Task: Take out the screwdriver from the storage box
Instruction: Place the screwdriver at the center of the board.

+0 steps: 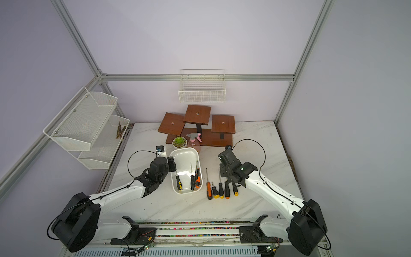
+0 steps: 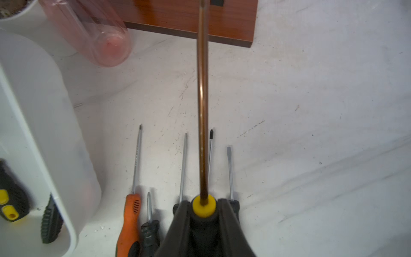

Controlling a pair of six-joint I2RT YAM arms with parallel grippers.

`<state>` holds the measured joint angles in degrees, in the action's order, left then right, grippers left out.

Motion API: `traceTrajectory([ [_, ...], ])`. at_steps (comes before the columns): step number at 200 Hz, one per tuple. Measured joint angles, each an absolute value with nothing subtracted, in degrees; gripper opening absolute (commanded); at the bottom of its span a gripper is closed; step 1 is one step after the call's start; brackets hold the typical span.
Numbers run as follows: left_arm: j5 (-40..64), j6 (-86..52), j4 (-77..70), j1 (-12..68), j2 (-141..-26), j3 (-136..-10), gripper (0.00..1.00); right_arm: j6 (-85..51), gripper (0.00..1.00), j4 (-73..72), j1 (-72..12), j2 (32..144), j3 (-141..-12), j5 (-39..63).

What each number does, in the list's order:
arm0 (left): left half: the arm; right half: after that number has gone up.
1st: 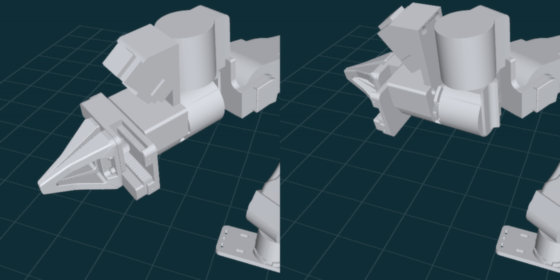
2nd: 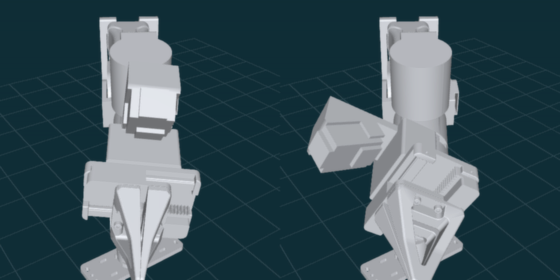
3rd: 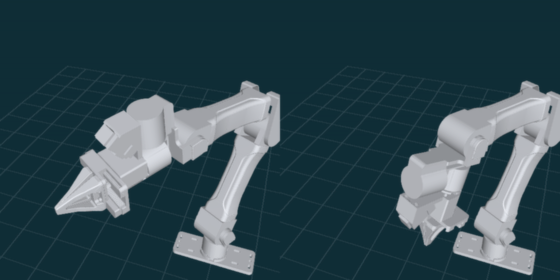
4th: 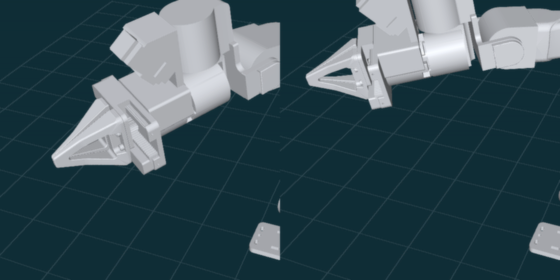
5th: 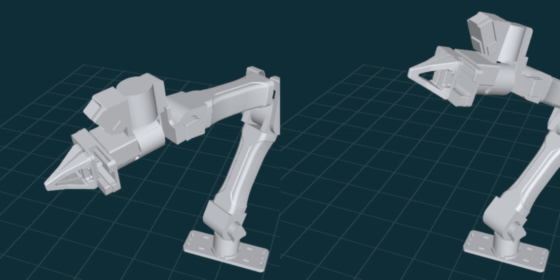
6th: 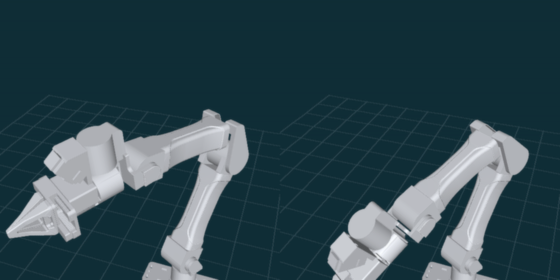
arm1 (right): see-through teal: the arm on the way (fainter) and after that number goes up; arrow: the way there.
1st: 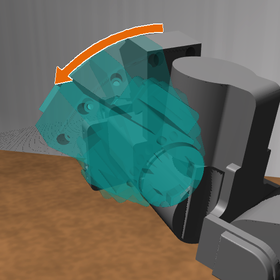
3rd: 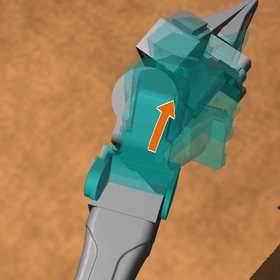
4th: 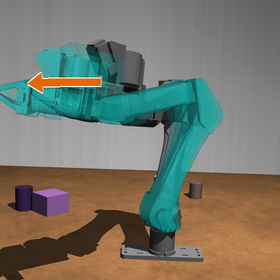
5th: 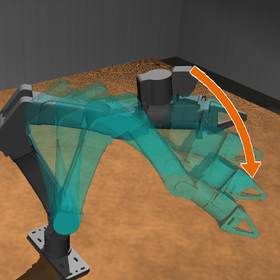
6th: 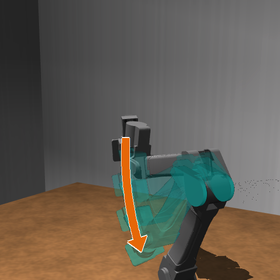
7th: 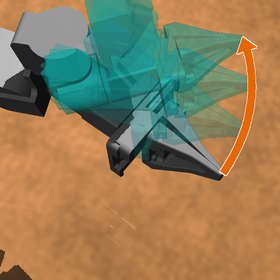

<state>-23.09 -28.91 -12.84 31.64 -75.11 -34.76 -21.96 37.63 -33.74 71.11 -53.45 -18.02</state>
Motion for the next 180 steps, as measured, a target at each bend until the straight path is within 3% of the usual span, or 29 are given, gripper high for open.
traceTrajectory([
  [80, -22.81, -28.91, -12.84, 31.64, -75.02, -34.76, 0.00, -19.94, 0.00, 37.60, -26.63, 74.50, -50.22, -18.59],
  [180, -22.72, -28.91, -12.86, 31.64, -75.00, -34.76, 0.00, -18.74, 0.00, 37.26, -23.77, 80.97, -49.54, -18.50],
])
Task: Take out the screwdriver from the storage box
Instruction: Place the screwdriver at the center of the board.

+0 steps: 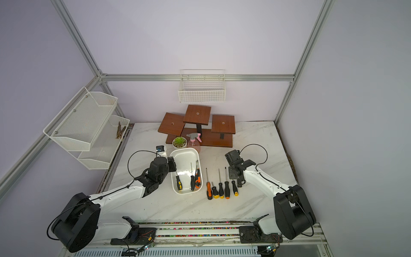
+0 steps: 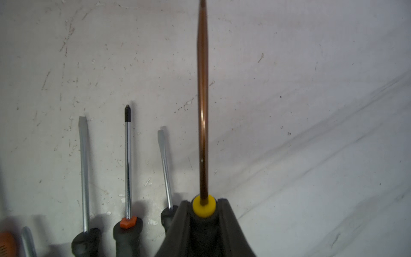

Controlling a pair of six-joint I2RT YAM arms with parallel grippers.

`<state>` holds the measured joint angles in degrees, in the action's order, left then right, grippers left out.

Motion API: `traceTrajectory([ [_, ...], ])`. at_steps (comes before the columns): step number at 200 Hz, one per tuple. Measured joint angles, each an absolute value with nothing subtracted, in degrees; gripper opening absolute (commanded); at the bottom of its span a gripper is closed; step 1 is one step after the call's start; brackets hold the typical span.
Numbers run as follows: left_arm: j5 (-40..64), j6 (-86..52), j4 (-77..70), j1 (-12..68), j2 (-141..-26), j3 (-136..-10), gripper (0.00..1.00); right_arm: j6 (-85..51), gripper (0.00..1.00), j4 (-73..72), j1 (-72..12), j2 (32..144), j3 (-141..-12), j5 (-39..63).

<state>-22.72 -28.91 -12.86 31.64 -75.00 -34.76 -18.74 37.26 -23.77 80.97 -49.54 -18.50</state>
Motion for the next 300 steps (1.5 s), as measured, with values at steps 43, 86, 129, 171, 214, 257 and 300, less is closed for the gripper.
traceTrajectory([
  [43, -22.72, -28.91, -12.84, 31.64, -75.00, -34.76, 0.00, -18.72, 0.00, 36.84, -22.70, 84.51, -49.54, -18.13],
  [86, -22.72, -28.88, -12.86, 31.64, -75.00, -34.76, 0.00, -18.11, 0.00, 36.40, -21.34, 87.07, -49.54, -17.06],
  [129, -22.70, -28.88, -12.86, 31.64, -75.00, -34.76, 0.00, -17.50, 0.00, 35.35, -19.99, 90.52, -49.58, -15.66],
  [171, -22.52, -28.88, -12.84, 31.64, -75.00, -34.76, 0.00, -16.69, 0.00, 35.44, -19.59, 93.01, -50.57, -14.50],
  [214, -22.48, -28.91, -12.84, 31.64, -75.00, -34.76, 0.00, -16.25, 0.07, 35.70, -19.40, 93.30, -50.94, -14.00],
  [257, -22.48, -28.91, -12.84, 31.64, -75.00, -34.76, 0.00, -15.97, 0.28, 35.73, -19.20, 93.30, -50.98, -13.50],
  [300, -22.48, -28.91, -12.84, 31.64, -75.00, -34.76, 0.00, -15.73, 0.37, 35.31, -18.81, 93.08, -51.00, -13.41],
])
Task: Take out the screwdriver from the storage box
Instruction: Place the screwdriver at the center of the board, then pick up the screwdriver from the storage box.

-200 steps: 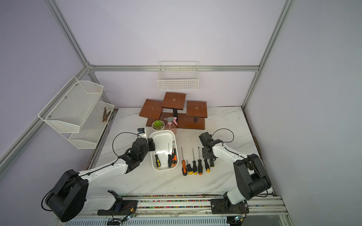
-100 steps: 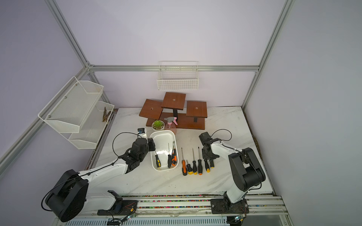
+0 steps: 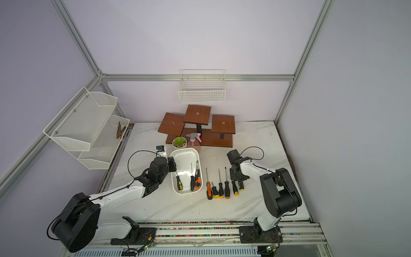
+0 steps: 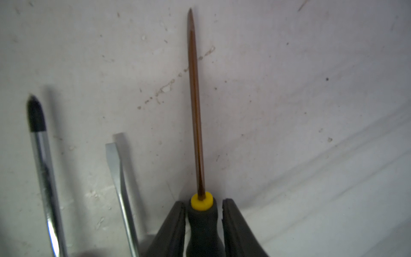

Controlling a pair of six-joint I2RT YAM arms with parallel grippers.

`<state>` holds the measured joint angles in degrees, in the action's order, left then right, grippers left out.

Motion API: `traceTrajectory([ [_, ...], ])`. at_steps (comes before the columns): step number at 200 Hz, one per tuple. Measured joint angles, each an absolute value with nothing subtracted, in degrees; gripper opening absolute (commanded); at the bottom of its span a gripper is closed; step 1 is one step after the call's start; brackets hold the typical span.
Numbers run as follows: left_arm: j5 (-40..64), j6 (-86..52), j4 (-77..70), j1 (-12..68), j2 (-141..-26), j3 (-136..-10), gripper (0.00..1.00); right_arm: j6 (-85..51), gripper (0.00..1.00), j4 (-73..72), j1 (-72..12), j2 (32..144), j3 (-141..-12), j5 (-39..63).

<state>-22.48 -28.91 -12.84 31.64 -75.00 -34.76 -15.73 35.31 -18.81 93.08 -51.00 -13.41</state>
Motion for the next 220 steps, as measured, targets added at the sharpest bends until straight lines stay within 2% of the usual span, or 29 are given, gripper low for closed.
traceTrajectory([
  [53, -22.48, -28.91, -12.84, 31.64, -75.00, -34.76, 0.00, -15.77, 0.36, 35.53, -18.74, 90.02, -50.98, -12.08],
  [125, -22.46, -28.91, -12.84, 31.64, -75.02, -34.76, 0.00, -18.70, 0.38, 36.29, -20.12, 72.69, -52.03, -5.48],
  [166, -22.44, -28.88, -12.84, 31.64, -75.02, -34.76, 0.00, -25.08, 0.38, 35.77, -33.71, 69.93, -55.68, -4.40],
  [220, -22.28, -28.88, -12.84, 31.64, -75.05, -34.76, 0.00, -32.99, 0.39, 29.69, -49.39, 77.47, -61.89, -4.54],
])
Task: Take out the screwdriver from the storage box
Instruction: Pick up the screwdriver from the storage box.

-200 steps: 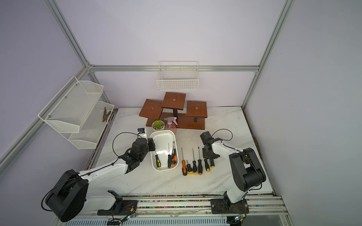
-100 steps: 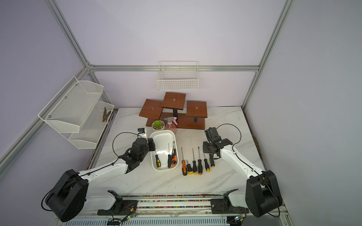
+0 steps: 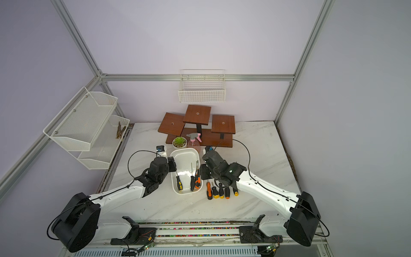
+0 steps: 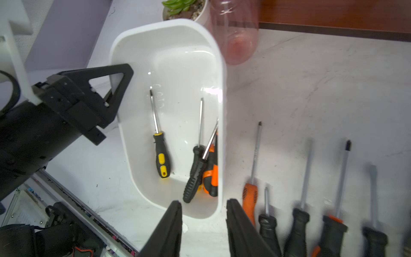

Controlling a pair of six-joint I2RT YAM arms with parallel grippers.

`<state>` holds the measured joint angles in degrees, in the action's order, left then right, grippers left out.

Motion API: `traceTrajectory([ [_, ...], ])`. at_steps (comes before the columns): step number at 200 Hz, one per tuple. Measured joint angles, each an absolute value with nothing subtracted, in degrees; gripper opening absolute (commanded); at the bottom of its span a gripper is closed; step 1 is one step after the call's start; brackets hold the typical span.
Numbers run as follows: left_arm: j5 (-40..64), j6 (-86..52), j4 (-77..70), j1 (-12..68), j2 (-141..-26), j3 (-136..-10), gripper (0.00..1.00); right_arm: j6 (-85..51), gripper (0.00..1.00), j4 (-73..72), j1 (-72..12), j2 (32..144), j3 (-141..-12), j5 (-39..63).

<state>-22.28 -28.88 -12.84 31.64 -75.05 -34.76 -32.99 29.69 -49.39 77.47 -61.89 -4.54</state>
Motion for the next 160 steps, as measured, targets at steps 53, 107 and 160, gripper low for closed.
traceTrajectory([
  [53, -22.28, -28.88, -12.86, 31.64, -75.07, -34.76, 0.00, -36.93, 0.40, 24.29, -54.22, 86.37, -61.56, -3.84],
  [107, -22.28, -28.88, -12.86, 31.62, -75.09, -34.76, 0.00, -38.33, 0.40, 20.58, -54.63, 91.55, -60.90, -3.77],
  [160, -22.28, -28.88, -12.86, 31.64, -75.09, -34.76, 0.00, -38.33, 0.40, 20.58, -54.68, 97.45, -60.95, -4.84],
])
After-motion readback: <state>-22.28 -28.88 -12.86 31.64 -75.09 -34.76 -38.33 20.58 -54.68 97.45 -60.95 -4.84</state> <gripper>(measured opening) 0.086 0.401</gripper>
